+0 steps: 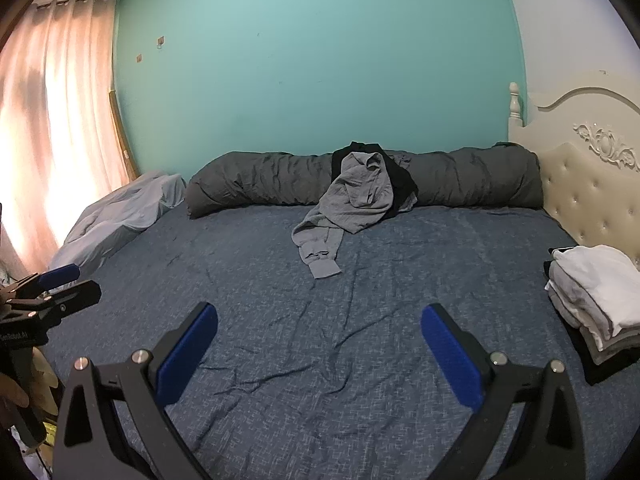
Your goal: Fold clothes
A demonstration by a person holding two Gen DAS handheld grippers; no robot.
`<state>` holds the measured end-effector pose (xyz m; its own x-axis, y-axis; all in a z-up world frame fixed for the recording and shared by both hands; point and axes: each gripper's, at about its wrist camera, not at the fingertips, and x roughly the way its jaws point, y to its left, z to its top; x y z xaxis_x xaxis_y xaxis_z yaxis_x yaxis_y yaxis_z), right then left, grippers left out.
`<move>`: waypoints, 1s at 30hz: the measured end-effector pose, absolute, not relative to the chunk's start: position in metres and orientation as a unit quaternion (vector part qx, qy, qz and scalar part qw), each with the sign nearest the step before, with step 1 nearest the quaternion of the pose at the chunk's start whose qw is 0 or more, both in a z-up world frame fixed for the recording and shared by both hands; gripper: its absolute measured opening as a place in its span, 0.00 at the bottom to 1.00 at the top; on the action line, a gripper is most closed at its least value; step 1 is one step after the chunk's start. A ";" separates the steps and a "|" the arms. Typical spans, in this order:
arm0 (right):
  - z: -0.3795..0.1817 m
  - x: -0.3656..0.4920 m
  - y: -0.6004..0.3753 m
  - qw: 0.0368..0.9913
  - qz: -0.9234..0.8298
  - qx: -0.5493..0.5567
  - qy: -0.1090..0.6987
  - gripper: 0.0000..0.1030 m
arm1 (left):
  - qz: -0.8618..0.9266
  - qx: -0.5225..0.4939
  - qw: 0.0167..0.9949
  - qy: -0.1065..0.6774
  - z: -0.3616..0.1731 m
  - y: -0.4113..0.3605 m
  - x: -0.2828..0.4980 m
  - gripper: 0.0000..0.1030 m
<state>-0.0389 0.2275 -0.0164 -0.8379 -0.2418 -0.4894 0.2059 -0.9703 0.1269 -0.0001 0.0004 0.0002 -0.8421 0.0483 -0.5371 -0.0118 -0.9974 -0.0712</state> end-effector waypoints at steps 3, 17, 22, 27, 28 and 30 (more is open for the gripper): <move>-0.018 -0.039 0.227 0.118 -0.957 0.262 -0.035 0.99 | 0.960 -0.279 0.016 -0.028 0.001 0.002 -0.001 1.00; -0.025 -0.041 0.227 0.114 -0.957 0.266 -0.032 0.99 | 0.954 -0.296 0.024 -0.039 0.012 0.002 -0.012 1.00; -0.026 -0.040 0.229 0.114 -0.957 0.263 -0.031 0.99 | 0.954 -0.296 0.026 -0.038 0.012 0.005 -0.012 1.00; -0.026 -0.038 0.230 0.113 -0.958 0.262 -0.032 0.99 | 0.954 -0.296 0.031 -0.039 0.012 0.001 -0.012 1.00; -0.026 -0.037 0.231 0.112 -0.958 0.262 -0.032 0.99 | 0.954 -0.296 0.032 -0.039 0.013 -0.001 -0.012 1.00; -0.026 -0.038 0.232 0.111 -0.958 0.263 -0.032 0.99 | 0.954 -0.296 0.033 -0.038 0.013 -0.001 -0.012 1.00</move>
